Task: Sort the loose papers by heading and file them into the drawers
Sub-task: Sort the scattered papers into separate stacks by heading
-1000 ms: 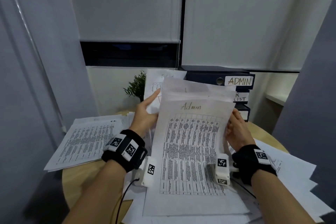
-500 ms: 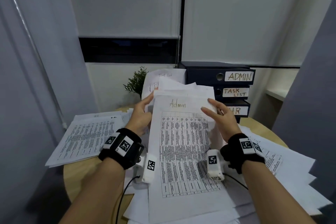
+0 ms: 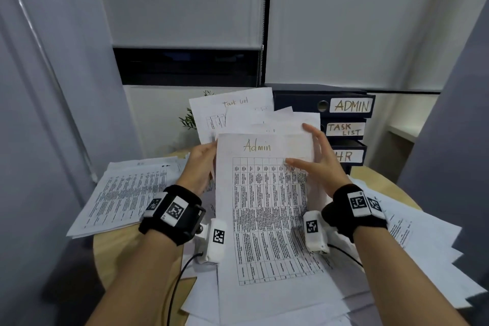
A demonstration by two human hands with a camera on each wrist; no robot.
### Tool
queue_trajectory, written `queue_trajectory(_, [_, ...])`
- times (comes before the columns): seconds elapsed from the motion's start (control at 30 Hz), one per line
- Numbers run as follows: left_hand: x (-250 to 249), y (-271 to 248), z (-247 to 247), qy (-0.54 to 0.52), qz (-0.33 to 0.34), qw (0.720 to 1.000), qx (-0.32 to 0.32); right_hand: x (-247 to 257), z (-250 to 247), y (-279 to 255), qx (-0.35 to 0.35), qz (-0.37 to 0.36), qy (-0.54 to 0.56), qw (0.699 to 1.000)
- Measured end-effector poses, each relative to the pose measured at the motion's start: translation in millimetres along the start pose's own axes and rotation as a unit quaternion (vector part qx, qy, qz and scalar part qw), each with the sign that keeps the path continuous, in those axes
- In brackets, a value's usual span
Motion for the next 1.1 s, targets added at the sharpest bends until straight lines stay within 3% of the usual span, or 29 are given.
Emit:
queue_trajectory(0.13, [4, 3, -7, 0.091, 0.028, 0.995, -0.034, 9, -6, 5, -0.001, 0.034, -0.051, 0.998])
queue_trajectory(0.33, [-4, 1, -2, 0.080, 0.089, 0.989, -0.088, 7, -17, -2, 0.087, 0.058, 0.043, 0.994])
queue_trajectory(0.53, [-10, -2, 7, 0.042, 0.080, 0.993, -0.081, -13, -26, -7, 0.068, 0.062, 0.098, 0.991])
queue_trajectory(0.67, [-11, -7, 4, 0.104, 0.101, 0.988, -0.058, -16, -36, -6, -0.049, 0.062, 0.108, 0.991])
queue_trajectory(0.73, [-11, -8, 3, 0.104, 0.085, 0.990, -0.048, -11, -35, -7, -0.069, 0.047, 0.112, 0.990])
queue_trajectory(0.93, [-9, -8, 6, 0.140, 0.039, 0.989, -0.032, 3, -31, -15, -0.068, -0.001, 0.068, 0.995])
queue_trajectory(1.1, [-10, -11, 9, 0.092, 0.024, 0.995, -0.027, 0, -31, -23, -0.020, 0.042, -0.028, 0.999])
Point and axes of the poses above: each hand's wrist, its own y-axis towards the middle knuckle, its own z-axis out of the palm, x = y × z, the point moved 3 cm from there along y, towards the middle knuckle, and after that the axes turned 2 degrees about -x, right-handed, at the moved point
